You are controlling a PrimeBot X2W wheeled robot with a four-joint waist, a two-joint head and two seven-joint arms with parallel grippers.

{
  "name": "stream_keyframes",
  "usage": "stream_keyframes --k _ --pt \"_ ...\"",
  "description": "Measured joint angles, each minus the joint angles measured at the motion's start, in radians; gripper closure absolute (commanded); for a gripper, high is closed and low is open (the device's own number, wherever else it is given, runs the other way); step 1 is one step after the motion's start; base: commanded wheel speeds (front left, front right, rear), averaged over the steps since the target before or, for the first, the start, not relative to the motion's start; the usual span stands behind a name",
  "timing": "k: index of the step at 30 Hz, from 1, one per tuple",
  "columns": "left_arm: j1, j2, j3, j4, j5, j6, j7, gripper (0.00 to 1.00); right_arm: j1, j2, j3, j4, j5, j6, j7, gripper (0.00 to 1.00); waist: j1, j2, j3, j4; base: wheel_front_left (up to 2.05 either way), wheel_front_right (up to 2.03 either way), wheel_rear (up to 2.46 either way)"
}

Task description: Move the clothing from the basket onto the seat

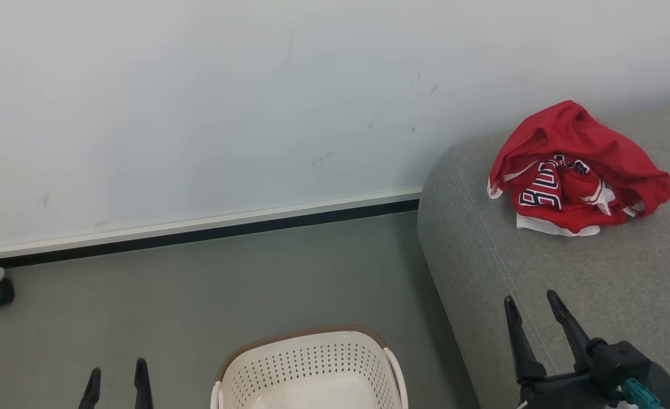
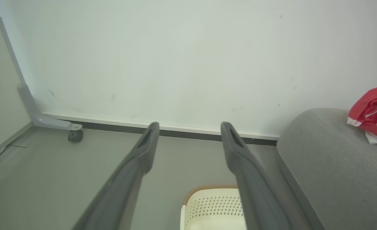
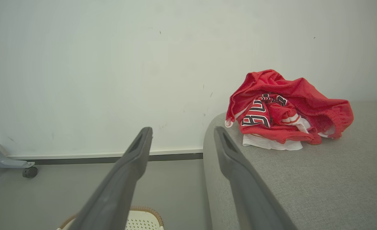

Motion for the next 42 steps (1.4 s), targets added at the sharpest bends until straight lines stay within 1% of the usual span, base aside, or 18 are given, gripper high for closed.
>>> stream_keyframes --k 6,8,14,41,42 --pt "0.033 -0.020 0.026 -0.030 0.018 0.000 0.000 0.00 0.027 0.003 -0.023 -0.024 -0.001 -0.005 0.000 0.00 0.0000 0.0000 -0.001 -0.004 0.00 0.00 0.00" --pt "0.037 -0.027 0.028 -0.035 0.036 0.000 0.000 0.00 0.028 0.003 -0.030 -0.026 0.000 -0.005 0.000 0.00 0.0000 0.0000 0.000 -0.004 0.00 0.00 0.00" --pt "0.045 -0.042 0.033 -0.056 0.045 0.000 0.000 0.00 0.038 0.006 -0.047 -0.037 -0.001 -0.007 0.000 0.00 0.0000 0.0000 0.003 -0.003 0.00 0.00 0.00" --pt "0.048 -0.060 0.039 -0.089 0.072 0.000 0.000 0.00 0.044 0.022 -0.086 -0.029 -0.002 -0.009 0.000 0.00 0.0001 0.0001 0.022 0.010 0.00 0.00 0.00" --pt "0.048 -0.060 0.039 -0.090 0.072 0.000 0.000 1.00 0.044 0.023 -0.086 -0.029 -0.002 -0.009 0.000 1.00 0.0001 0.0000 0.023 0.010 0.00 0.00 0.00"
